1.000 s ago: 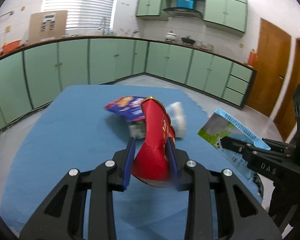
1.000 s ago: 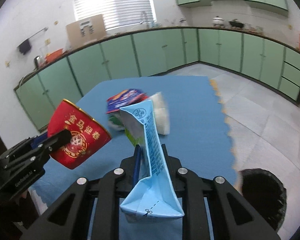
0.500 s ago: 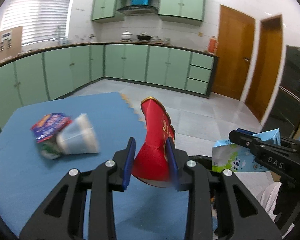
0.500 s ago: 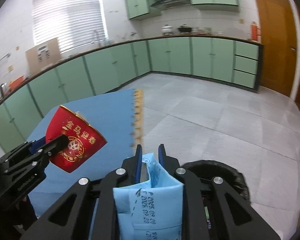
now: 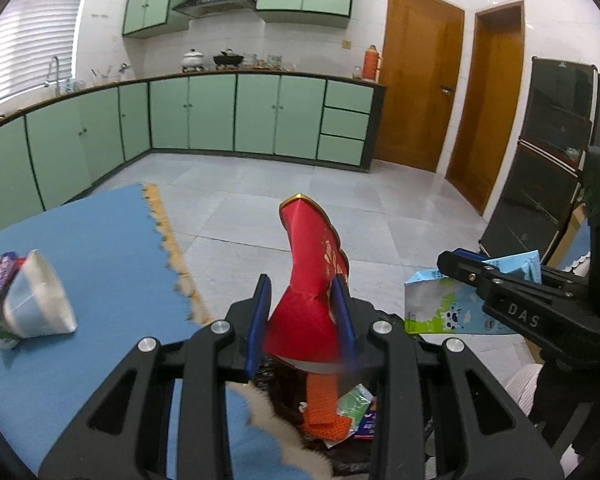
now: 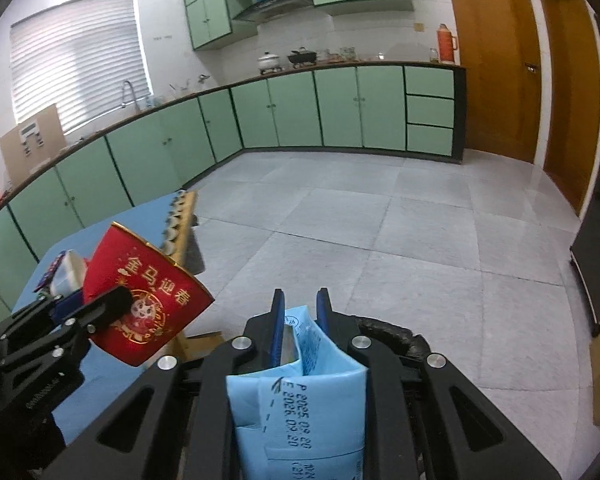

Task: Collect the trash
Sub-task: 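Carry the red packet and milk carton over the bin and release both, then return both tools to the table and grasp the white paper cup with the right tool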

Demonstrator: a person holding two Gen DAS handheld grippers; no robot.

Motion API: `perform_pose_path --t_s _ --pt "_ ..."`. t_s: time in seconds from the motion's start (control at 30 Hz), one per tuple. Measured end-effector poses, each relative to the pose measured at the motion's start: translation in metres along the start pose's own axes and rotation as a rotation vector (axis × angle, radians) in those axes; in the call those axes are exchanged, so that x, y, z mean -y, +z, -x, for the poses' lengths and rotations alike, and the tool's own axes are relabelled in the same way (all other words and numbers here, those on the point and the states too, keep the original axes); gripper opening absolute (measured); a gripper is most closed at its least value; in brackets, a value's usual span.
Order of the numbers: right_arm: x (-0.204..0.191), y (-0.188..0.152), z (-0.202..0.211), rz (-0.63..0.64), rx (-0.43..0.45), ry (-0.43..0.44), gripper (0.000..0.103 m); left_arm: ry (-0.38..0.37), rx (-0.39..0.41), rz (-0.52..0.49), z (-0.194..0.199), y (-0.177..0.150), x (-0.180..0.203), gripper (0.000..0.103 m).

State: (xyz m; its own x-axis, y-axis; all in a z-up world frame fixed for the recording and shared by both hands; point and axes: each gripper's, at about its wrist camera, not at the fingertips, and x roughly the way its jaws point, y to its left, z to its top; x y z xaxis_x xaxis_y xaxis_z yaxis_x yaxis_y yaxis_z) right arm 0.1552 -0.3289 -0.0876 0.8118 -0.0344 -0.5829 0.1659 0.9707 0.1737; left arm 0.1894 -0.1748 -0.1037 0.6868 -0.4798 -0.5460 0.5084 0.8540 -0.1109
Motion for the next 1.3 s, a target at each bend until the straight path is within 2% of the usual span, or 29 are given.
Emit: perform_pose_path --t_s 0.1,0.13,0.17,0.2,0.4,0.5,0.57,0.6,0.8,0.93,1.13,1.3 --pt "0.015 0.001 -0.008 -0.008 -0.007 -0.042 0.025 -0.028 -0.023 -0.003 -0.013 0.001 0.007 0.032" --pt "0.02 -0.001 -0.007 -0.013 -0.007 -0.049 0.034 -0.039 -0.031 -0.005 -0.017 0.002 0.009 0.038" --pt "0.024 -0.001 -0.008 -0.022 -0.006 -0.057 0.039 -0.043 -0.035 -0.007 -0.019 0.003 0.01 0.049" --pt "0.027 -0.001 -0.008 -0.028 -0.005 -0.068 0.041 -0.046 -0.034 -0.008 -0.02 0.005 0.008 0.052" --pt "0.032 -0.005 -0.001 -0.044 0.01 -0.112 0.057 -0.049 -0.025 0.007 -0.016 0.001 0.002 0.054" --pt "0.03 -0.005 0.003 -0.031 0.027 -0.136 0.079 -0.026 -0.01 0.02 -0.009 0.004 -0.002 0.059" --pt "0.02 -0.003 0.007 -0.016 0.047 -0.142 0.093 0.003 0.012 0.035 0.003 0.002 -0.013 0.065" --pt "0.014 -0.002 0.009 -0.009 0.056 -0.138 0.096 0.015 0.019 0.04 0.007 0.002 -0.017 0.067" --pt "-0.026 0.004 0.012 0.028 0.089 -0.056 0.097 0.146 0.083 0.068 0.05 0.0 -0.063 0.075" --pt "-0.062 0.006 0.008 0.07 0.1 0.015 0.097 0.272 0.113 0.094 0.083 -0.011 -0.106 0.077" --pt "-0.13 0.008 -0.012 0.154 0.091 0.151 0.097 0.427 0.119 0.148 0.118 -0.023 -0.163 0.078" --pt "-0.189 0.008 -0.028 0.208 0.089 0.266 0.097 0.511 0.107 0.198 0.136 -0.03 -0.203 0.078"
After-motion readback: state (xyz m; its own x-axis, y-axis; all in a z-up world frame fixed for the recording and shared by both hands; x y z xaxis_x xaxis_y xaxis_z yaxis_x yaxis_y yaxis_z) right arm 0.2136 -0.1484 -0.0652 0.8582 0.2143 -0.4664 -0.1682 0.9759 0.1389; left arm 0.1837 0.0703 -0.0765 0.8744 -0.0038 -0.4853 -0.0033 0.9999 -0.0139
